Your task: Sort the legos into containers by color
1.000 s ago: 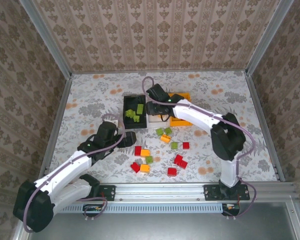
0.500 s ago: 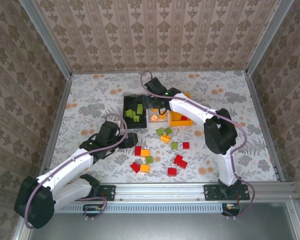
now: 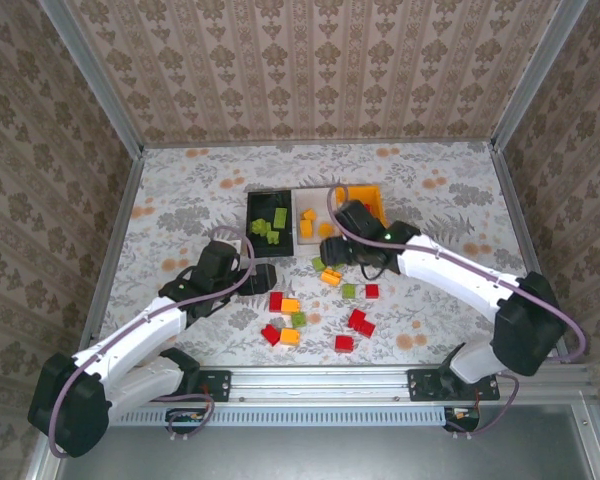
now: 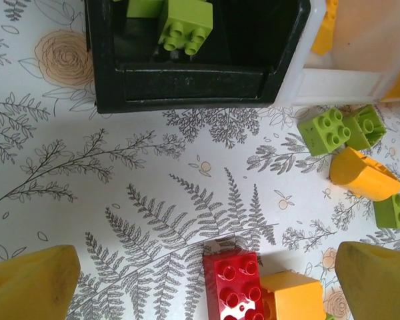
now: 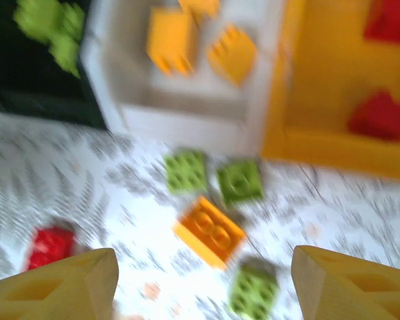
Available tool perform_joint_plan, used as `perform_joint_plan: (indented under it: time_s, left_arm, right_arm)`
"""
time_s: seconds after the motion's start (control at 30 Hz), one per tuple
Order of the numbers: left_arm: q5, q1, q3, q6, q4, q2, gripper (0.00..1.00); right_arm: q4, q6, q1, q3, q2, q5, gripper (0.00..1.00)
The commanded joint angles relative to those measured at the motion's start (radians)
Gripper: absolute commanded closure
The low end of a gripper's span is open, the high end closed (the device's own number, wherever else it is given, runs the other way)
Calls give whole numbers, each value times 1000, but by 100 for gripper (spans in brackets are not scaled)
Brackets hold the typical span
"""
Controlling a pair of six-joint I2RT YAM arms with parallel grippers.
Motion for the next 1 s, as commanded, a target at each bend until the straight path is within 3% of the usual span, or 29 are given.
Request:
perform_joint_plan:
  time_s: [0.0,0.13,0.47,0.97]
  left_arm:
    - [-1,-2,4,16,34,-2,0]
    - [2,-1,-3,12,49,13,0]
    - [3,-1,-16,12,35,-7,0]
    - [13,-1,5,36,28,-11,0]
  right_arm:
    - [-68,58,-2,-118,-81,40,30]
    - [-53,99,-36,-205,-69,67,30]
    - [17,87,-78,-218,94,71,37]
    - [58,110,-84,-272,123,20,67]
